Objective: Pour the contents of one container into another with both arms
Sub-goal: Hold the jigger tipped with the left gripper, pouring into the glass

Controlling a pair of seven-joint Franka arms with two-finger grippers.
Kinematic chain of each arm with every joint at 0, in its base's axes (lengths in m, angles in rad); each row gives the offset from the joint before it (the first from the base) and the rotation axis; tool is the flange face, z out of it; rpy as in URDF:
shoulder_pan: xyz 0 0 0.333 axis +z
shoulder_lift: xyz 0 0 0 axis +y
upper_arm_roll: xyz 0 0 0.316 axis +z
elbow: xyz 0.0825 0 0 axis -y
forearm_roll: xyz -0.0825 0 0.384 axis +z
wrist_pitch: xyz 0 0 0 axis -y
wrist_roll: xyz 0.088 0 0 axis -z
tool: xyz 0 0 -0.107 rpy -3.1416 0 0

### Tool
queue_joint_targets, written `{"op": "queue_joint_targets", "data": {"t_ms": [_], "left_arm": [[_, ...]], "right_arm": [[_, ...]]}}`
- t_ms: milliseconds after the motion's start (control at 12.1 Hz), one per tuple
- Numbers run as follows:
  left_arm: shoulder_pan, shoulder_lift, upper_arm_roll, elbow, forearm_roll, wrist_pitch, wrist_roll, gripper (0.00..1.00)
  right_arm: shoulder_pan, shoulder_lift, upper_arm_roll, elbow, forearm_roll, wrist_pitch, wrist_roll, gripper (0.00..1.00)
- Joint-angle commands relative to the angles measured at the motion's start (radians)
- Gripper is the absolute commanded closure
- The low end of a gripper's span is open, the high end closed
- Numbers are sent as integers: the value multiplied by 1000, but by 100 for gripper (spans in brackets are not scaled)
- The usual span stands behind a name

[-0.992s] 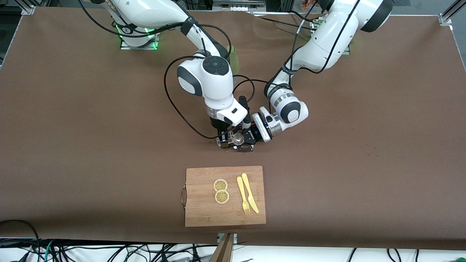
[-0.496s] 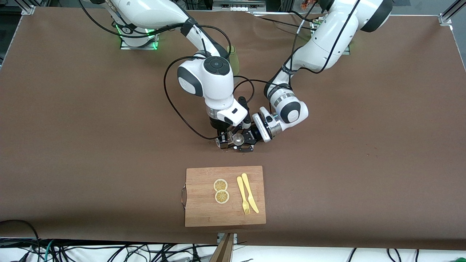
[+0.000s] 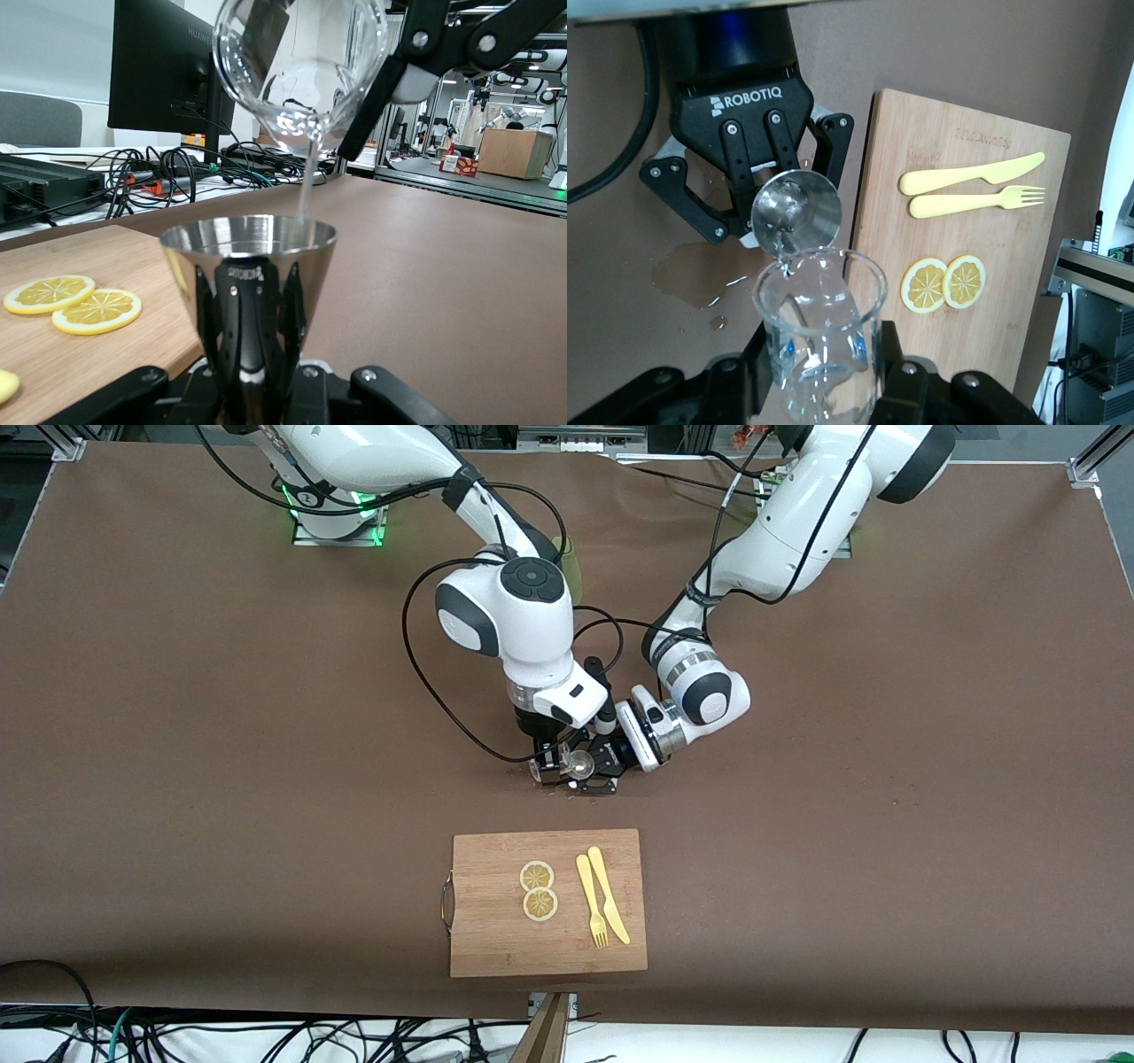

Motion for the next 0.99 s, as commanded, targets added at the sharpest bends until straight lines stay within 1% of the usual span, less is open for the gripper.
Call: {"op": "queue_joint_targets", "data": {"t_ms": [0,910], "left_arm": [[-19,-8,9,5,-62,15,57,100],[-16,-8,10,5,-62,15,58,100]], "right_arm": [[7,27,2,46,-23,-20,19,87],[12,35,-1,52,-29,-10,19,86]]}}
